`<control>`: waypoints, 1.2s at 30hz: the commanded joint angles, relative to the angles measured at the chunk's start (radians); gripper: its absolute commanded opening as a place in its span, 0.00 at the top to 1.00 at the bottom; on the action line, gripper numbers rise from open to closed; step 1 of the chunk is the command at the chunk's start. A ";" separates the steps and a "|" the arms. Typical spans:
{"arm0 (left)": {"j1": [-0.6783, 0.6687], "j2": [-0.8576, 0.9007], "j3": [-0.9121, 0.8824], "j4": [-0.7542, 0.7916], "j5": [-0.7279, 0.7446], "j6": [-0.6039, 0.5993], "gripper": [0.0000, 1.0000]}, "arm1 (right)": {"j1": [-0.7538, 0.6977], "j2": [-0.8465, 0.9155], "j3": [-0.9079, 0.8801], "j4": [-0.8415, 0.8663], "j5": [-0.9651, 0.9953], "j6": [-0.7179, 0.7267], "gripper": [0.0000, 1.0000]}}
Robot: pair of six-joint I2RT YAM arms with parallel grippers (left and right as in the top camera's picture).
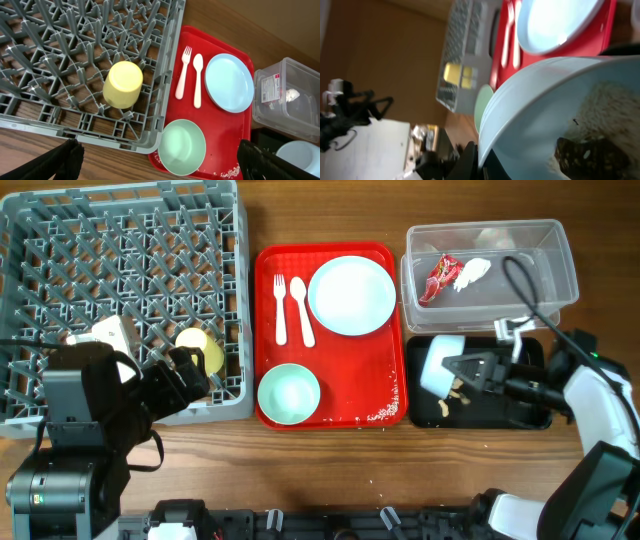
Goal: Sort waste into correct bins and load items into the dishwasher rack
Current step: 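Grasp the light-blue food bowl with the right gripper and tip scraps onto black tray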
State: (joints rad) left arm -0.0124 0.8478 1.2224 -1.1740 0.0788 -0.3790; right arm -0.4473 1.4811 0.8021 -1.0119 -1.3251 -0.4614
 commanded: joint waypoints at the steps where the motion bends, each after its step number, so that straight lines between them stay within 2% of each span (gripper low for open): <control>1: -0.003 -0.002 0.014 0.003 -0.009 0.008 0.00 | -0.045 0.003 -0.009 -0.032 -0.125 -0.131 0.96; 5: -0.003 -0.002 0.014 0.003 -0.010 0.008 0.00 | -0.044 0.003 -0.010 -0.079 -0.108 -0.178 0.96; 7: -0.003 -0.002 0.014 0.003 -0.010 0.008 0.00 | -0.044 0.003 -0.010 -0.107 -0.090 -0.251 0.96; 8: -0.003 -0.002 0.014 0.003 -0.009 0.008 0.00 | -0.044 0.005 -0.011 -0.076 -0.038 -0.226 0.96; 10: -0.003 -0.002 0.014 0.003 -0.010 0.008 0.00 | -0.044 0.010 -0.012 -0.037 -0.020 -0.077 0.96; 13: -0.003 -0.002 0.014 0.003 -0.010 0.008 0.00 | -0.039 -0.006 -0.012 -0.182 -0.134 -0.303 0.96; 14: -0.003 -0.002 0.014 0.003 -0.009 0.008 0.00 | -0.039 -0.005 -0.012 -0.154 -0.104 -0.290 0.96; 15: -0.003 -0.002 0.014 0.003 -0.010 0.008 0.00 | -0.039 0.002 -0.012 -0.039 -0.025 -0.110 0.96; 16: -0.003 -0.002 0.014 0.003 -0.009 0.008 0.00 | -0.038 0.003 -0.012 -0.003 -0.027 -0.008 0.96; 17: -0.003 -0.002 0.014 0.003 -0.009 0.008 0.00 | -0.032 -0.002 -0.011 -0.024 -0.084 -0.035 0.96; 19: -0.003 -0.002 0.014 0.003 -0.010 0.008 0.00 | -0.013 -0.026 -0.011 -0.123 -0.126 -0.210 0.96; 20: -0.003 -0.002 0.014 0.003 -0.010 0.008 0.00 | -0.008 -0.029 -0.011 -0.119 -0.102 -0.216 0.96; 22: -0.003 -0.002 0.014 0.003 -0.010 0.008 0.00 | -0.010 -0.023 -0.011 -0.023 -0.044 -0.051 0.96; 23: -0.003 -0.002 0.014 0.003 -0.009 0.008 0.00 | -0.009 -0.025 -0.011 -0.026 -0.062 -0.022 0.96; 25: -0.003 -0.002 0.014 0.003 -0.009 0.008 0.00 | 0.005 -0.047 -0.011 -0.098 -0.062 -0.173 0.96; 26: -0.003 -0.002 0.014 0.003 -0.009 0.008 0.00 | 0.010 -0.049 -0.011 -0.087 -0.016 -0.172 0.96; 27: -0.003 -0.002 0.014 0.003 -0.009 0.008 0.00 | 0.010 -0.047 -0.012 -0.029 0.048 -0.077 0.96; 28: -0.003 -0.002 0.014 0.003 -0.010 0.008 0.00 | 0.010 -0.038 -0.012 0.057 0.106 0.115 0.96; 29: -0.003 -0.002 0.014 0.003 -0.009 0.008 0.00 | 0.011 -0.038 -0.010 0.071 0.074 0.159 0.96; 30: -0.003 -0.002 0.014 0.003 -0.010 0.008 0.00 | 0.021 -0.045 0.000 0.042 0.015 0.111 0.96; 32: -0.003 -0.002 0.014 0.003 -0.009 0.008 0.00 | 0.068 -0.074 0.053 -0.056 0.017 0.033 0.95; 34: -0.003 -0.002 0.014 0.003 -0.009 0.008 0.00 | 0.135 -0.116 0.094 -0.064 0.084 0.080 0.95; 36: -0.003 -0.002 0.014 0.003 -0.010 0.008 0.00 | 0.241 -0.174 0.140 -0.032 0.269 0.210 0.95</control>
State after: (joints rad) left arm -0.0124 0.8478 1.2224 -1.1740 0.0757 -0.3790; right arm -0.3344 1.4071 0.8448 -1.0691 -1.2495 -0.3988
